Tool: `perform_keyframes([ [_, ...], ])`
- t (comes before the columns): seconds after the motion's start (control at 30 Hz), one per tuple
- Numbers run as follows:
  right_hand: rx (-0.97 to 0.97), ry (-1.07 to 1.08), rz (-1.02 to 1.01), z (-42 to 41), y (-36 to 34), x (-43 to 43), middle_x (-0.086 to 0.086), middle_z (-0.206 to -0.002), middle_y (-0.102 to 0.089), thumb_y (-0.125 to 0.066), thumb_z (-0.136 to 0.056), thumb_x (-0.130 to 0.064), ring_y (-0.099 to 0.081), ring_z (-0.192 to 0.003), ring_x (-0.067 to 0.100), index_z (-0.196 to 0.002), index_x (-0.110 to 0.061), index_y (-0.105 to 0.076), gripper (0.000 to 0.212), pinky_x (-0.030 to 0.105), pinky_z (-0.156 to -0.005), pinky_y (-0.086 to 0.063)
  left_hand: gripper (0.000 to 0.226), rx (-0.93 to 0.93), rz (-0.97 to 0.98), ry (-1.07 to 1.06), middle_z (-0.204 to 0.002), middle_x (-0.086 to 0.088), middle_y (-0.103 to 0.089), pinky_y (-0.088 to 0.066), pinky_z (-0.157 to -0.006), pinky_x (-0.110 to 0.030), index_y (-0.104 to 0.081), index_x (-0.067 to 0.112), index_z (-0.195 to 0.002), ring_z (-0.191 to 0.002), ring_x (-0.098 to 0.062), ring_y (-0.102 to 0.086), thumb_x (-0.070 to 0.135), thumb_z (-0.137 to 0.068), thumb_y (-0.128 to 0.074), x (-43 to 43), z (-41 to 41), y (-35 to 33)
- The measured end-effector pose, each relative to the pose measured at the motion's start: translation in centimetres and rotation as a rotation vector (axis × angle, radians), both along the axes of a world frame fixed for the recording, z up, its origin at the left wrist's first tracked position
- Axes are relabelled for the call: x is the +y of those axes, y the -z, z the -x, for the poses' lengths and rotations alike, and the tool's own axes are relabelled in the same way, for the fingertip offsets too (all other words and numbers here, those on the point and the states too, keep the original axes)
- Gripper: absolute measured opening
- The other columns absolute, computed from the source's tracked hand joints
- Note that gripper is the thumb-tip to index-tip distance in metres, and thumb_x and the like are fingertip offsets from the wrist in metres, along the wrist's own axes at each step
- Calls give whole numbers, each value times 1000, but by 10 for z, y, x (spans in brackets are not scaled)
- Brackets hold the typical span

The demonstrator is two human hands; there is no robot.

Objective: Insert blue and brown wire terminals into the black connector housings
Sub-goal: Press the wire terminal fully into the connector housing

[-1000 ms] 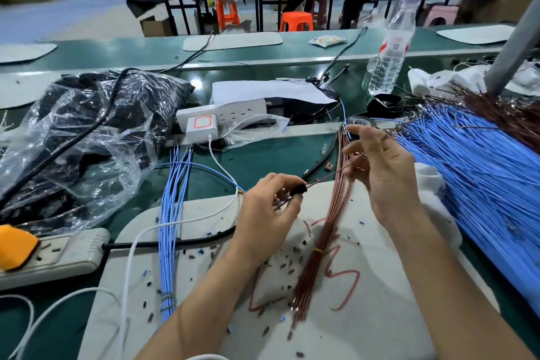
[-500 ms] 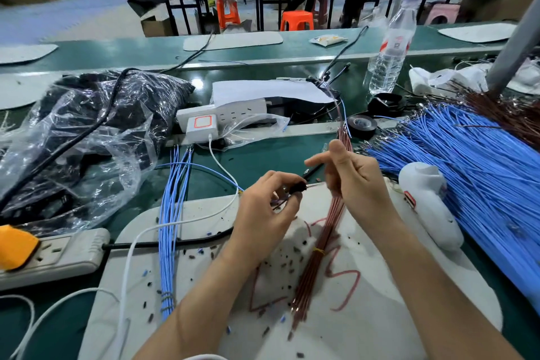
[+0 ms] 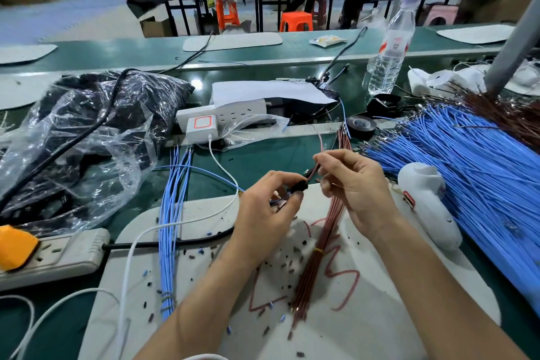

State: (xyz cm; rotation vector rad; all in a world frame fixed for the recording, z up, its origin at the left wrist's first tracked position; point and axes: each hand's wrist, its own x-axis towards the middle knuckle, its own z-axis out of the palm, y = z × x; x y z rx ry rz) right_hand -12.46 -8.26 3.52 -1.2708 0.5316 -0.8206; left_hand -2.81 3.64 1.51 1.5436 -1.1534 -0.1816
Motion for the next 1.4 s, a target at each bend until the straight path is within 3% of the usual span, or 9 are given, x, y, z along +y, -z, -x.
perform_keyframes([
  [0.1,-98,-61,-143,1,-2,-2,3,-58,-57,-63,-83,-1,-49,-43,12,-78,-6,-62,8,20,-43,-42,17,5,1,13,-91,2,-68,-47,-71,-21,-67,16,-98,-78,-11,-60,6,-85,-63,0,0,0],
  [0.37,7,-97,190,-2,2,11,5,-65,-58,-66,-83,4,-48,-45,13,-71,-12,-60,21,22,-47,-43,19,110,42,12,-86,7,-68,-50,-70,-31,-64,18,-98,-73,-19,-60,2,-87,-64,0,-5,0],
  [0.7,111,-233,163,-4,4,15,-1,-59,-61,-69,-80,6,-52,-49,11,-86,-7,-56,19,21,-51,-46,20,680,242,68,-75,7,-65,-52,-72,-21,-60,12,-93,-67,-9,-61,14,-74,-66,-2,-13,-4],
  [0.83,274,-690,-130,9,-1,8,3,-63,-60,-65,-78,11,-54,-50,11,-96,-5,-55,26,19,-47,-46,13,1013,354,-35,-77,-5,-63,-52,-62,-16,-60,8,-90,-60,-7,-61,-2,-91,-50,-7,-15,-6],
  [1.0,445,-1324,4,20,-5,12,-3,-62,-63,-58,-77,7,-54,-49,3,-79,-15,-68,24,12,-47,-44,19,1457,538,-108,-69,-5,-66,-54,-57,-16,-61,5,-94,-56,-9,-63,2,-97,-43,-1,-37,-12],
  [1.13,436,-1202,-32,14,-2,12,1,-66,-66,-63,-82,-9,-54,-49,4,-94,-8,-68,14,13,-47,-45,24,1400,453,-17,-71,-3,-67,-53,-60,-16,-65,9,-99,-60,-7,-63,3,-96,-42,-2,-34,-13],
  [1.23,356,-1144,-98,14,1,5,10,-78,-65,-68,-79,-8,-54,-48,7,-114,-6,-64,35,16,-44,-45,25,1328,368,94,-73,-2,-68,-54,-65,-16,-65,12,-99,-64,-7,-65,2,-92,-44,-4,-23,-11],
  [1.33,260,-1187,-122,13,3,3,15,-99,-66,-67,-75,3,-65,-67,18,-132,-11,-51,60,23,-60,-54,23,1313,348,98,-73,0,-68,-54,-65,-16,-65,14,-99,-63,-6,-64,4,-87,-49,-4,-21,-12],
  [1.4,169,-1188,-182,12,3,1,18,-109,-63,-81,-69,-7,-66,-80,24,-140,-15,-41,82,28,-70,-55,23,1296,372,84,-74,0,-67,-53,-66,-18,-65,15,-99,-62,-7,-62,4,-88,-48,-3,-24,-13],
])
